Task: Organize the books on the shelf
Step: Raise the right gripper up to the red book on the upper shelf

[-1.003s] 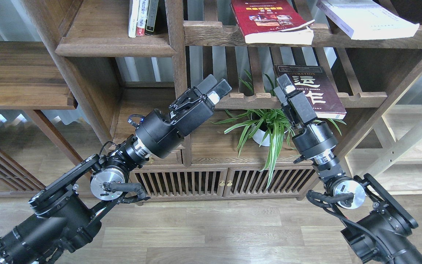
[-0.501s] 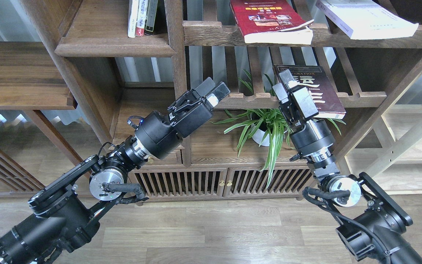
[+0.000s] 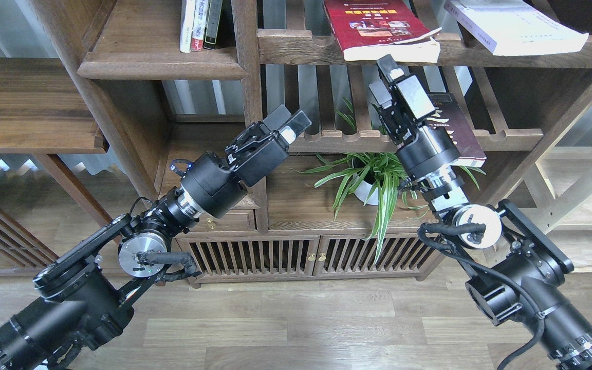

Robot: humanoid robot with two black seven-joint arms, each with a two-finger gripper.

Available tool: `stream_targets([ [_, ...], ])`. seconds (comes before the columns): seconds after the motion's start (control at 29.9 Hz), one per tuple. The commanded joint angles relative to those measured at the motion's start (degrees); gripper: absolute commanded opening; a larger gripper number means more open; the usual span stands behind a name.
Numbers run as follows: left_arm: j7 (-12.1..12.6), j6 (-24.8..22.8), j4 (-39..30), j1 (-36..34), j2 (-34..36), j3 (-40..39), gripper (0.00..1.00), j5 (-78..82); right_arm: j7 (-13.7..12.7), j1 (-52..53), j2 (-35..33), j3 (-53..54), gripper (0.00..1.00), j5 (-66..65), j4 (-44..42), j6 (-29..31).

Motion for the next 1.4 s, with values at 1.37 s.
stream_targets([
  [1.37,0.0,0.0,0.09,0.5,1.29,0.36,1.0,-0.12,-3.96,8.65,-5.74,0.49,0.64,11.03,0.35,-18.28],
])
